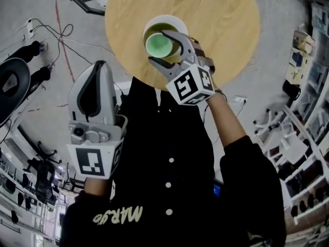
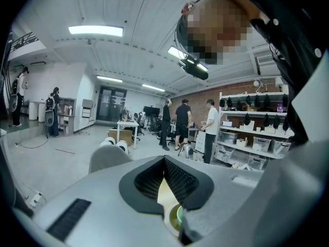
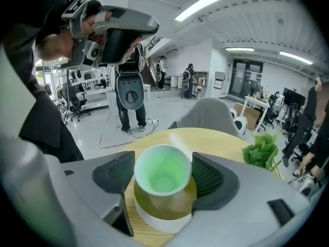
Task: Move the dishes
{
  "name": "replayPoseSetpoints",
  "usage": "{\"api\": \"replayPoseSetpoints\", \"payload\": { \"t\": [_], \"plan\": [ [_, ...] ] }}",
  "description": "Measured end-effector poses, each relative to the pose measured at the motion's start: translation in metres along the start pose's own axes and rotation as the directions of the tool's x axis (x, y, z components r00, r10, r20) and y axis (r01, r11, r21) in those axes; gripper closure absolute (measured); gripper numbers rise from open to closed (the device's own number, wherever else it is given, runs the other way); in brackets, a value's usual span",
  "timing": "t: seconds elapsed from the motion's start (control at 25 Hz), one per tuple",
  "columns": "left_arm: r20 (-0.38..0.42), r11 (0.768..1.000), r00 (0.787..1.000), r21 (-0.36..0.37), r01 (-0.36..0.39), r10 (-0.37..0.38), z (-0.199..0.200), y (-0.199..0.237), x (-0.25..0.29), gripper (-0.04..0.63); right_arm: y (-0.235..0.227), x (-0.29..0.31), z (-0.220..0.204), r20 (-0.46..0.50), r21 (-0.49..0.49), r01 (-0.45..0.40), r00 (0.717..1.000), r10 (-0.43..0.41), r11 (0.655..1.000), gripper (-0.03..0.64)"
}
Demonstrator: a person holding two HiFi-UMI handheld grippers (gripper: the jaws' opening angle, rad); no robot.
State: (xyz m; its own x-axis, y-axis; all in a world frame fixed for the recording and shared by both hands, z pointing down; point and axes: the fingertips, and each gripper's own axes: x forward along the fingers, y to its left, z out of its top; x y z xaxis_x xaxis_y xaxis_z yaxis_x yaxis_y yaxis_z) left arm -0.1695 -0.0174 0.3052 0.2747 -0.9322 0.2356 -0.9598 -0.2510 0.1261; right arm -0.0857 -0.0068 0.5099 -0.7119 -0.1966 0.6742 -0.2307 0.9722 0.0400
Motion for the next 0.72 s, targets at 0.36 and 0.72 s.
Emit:
{"api": "replayPoseSetpoints", "payload": {
  "t": [0.36,0.72],
  "plan": [
    [0.024,0.997,0.998,0.056,0.051,-0.053,0.025,-0.029,0.003,0.592,-0.012,-0.058,0.035,0.079,0.102,0.086,0.992,-0.094,0.991,0.273],
    [0.044,0.988,0.992,0.098,0.115,-0.120,0.049,-0.060,0.011,0.592,-0.030,-0.101,0.030,0.100,0.192,0.168,0.977,-0.190,0.967,0.273]
  ]
}}
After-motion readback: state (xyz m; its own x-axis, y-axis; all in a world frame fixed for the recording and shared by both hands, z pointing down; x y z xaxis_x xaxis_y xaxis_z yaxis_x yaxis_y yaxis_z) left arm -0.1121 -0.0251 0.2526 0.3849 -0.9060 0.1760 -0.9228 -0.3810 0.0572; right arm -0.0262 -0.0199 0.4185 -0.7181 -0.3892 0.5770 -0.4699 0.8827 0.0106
